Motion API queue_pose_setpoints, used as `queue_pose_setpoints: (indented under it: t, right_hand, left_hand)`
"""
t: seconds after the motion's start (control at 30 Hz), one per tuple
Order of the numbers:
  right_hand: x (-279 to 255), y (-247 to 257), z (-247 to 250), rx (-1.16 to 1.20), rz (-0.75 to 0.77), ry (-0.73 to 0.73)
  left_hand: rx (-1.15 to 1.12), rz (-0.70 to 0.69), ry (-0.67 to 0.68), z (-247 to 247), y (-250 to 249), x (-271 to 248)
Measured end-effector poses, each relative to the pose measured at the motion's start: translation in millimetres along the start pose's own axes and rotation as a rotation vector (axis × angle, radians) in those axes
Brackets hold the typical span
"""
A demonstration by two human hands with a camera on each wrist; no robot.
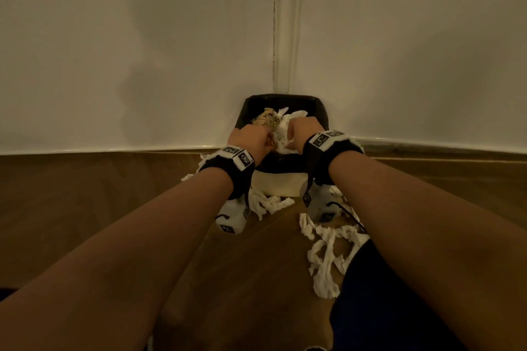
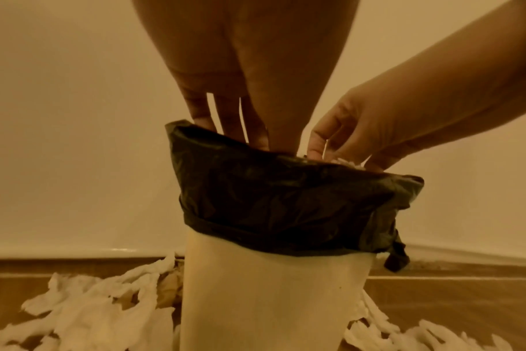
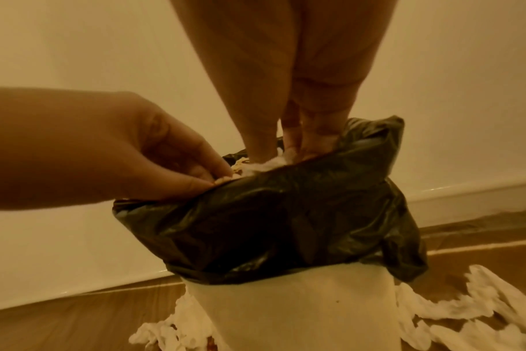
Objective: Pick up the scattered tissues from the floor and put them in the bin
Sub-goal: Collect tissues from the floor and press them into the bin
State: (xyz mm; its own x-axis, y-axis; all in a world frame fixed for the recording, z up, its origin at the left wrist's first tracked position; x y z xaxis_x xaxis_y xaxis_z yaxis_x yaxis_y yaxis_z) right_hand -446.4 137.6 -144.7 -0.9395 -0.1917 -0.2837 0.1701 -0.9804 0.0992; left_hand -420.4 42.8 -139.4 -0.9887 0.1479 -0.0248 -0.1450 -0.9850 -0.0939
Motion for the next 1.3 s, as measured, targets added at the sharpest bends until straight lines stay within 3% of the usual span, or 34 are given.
queue_pose_setpoints:
  t: [0.17, 0.33, 0.5, 0.57, 0.63, 0.73, 0.9, 1.03, 1.07, 1.13, 1.17, 1.23, 1.3]
  right_hand:
    - [5.9, -2.5, -9.8, -0.062, -0.030, 0.108]
    - [6.0, 13.3, -23.3, -0.081, 0.098, 0.177]
    - [1.3, 24.3, -49.3, 0.029, 0.115, 0.370]
    - [1.7, 28.2, -60.3, -0.042, 0.125, 0.449]
    - [17.4, 21.0, -72.1, -0.097, 0.076, 0.433]
    - [32.2, 18.0, -87.3, -0.168, 0.078, 0.466]
    - [34.2, 22.8, -73.7, -0.239, 0.061, 0.352]
    - [-0.2, 34.9, -35.2, -0.289, 0.104, 0.269]
    - [-6.7, 35.8, -18.2, -0.333, 0.098, 0.168]
    - [-32.1, 25.1, 30.5, -0.478, -0.062, -0.163]
    - [-38.3, 29.3, 30.9, -0.486, -0.046, -0.145]
    - [-39.9, 50.5, 11.8, -0.232, 0.140, 0.020]
    - [-39.8, 68.4, 23.4, -0.193, 0.167, -0.016]
  left_hand:
    - [-0.040, 0.000, -0.016, -1.3, -2.8, 1.7]
    - [-0.031, -0.040, -0.054, 0.4, -5.8, -3.1]
    - [0.081, -0.170, 0.068, -10.1, -14.0, -6.9]
    - [0.123, -0.217, 0.118, -18.4, -14.0, -12.1]
    - [0.192, -0.283, 0.100, -24.2, -16.2, -16.5]
    - [0.220, -0.273, 0.086, -27.8, -14.7, -16.2]
    - [0.141, -0.208, 0.076, -28.6, -10.7, -15.0]
    - [-0.149, -0.276, -0.172, -5.8, -1.6, -34.1]
    - [-0.194, -0.281, -0.252, 0.4, 5.8, -42.2]
    - [-0.243, -0.239, -0.372, 6.7, 26.8, -57.6]
    - [-0.257, -0.193, -0.407, 6.6, 38.6, -64.9]
    - [-0.249, -0.092, -0.439, 2.7, 59.0, -77.6]
    - [-0.213, -0.006, -0.403, -7.8, 73.1, -86.9]
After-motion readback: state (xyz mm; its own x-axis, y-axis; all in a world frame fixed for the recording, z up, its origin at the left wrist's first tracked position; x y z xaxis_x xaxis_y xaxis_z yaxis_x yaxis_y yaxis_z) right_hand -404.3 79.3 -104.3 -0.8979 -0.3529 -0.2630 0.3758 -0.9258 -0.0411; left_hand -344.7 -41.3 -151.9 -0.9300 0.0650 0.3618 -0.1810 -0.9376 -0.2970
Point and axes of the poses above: each hand's wrist, its own x-axis towards the middle knuckle, its own z-axis out of the back of the hand, y = z × x, the point moved 9 cm from there along x, towards the middle knuckle, and after that the axes turned 2 degrees about -y, right-handed, at the moved point
